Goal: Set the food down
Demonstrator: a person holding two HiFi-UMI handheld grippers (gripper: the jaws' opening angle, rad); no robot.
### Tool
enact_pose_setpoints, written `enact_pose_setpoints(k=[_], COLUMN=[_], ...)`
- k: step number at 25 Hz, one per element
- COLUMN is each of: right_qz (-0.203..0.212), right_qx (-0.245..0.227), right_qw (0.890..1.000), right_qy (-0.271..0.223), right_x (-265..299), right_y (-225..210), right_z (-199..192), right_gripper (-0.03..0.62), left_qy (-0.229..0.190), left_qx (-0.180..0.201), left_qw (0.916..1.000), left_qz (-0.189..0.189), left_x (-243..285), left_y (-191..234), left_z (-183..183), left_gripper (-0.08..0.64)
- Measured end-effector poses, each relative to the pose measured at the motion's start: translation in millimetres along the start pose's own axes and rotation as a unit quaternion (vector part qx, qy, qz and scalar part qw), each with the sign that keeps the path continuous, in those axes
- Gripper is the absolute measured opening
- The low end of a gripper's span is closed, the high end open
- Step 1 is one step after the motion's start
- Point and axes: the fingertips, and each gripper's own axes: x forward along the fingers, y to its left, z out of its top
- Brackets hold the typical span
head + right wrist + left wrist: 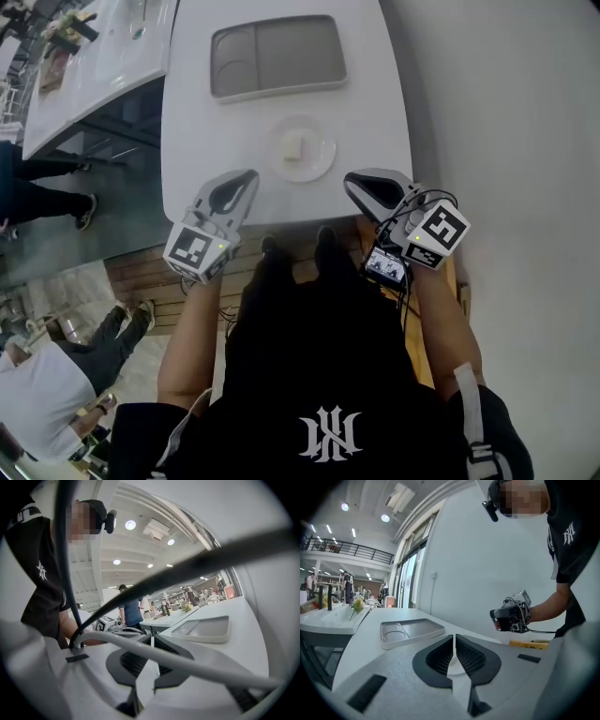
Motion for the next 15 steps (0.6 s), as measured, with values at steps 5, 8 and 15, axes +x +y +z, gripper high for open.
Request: enact_pose_setpoints(k=[5,8,15], right_qz=[0.0,0.005,0.011], right_qx=[0.002,0.005,0.018], right_qw=[1.0,1.0,0.999], right_qy=[0.017,0.024,0.047], right_x=[-2,-3,-1], right_y=[-16,-25,-48], right_z=[-1,-1,-7], right_gripper=[0.006,0.006,0.09], left_qy=[0.018,0.031,0.071], left_qx=[-0.002,-0.002,-0.018], left_qw=[0.9998,0.9993,0.9964], left_qz=[0.009,0.019,0.042], left_x=[11,14,25], left_y=[8,12,22], left_z=[-3,-3,-14], left_gripper=[0.009,0.011,0.068])
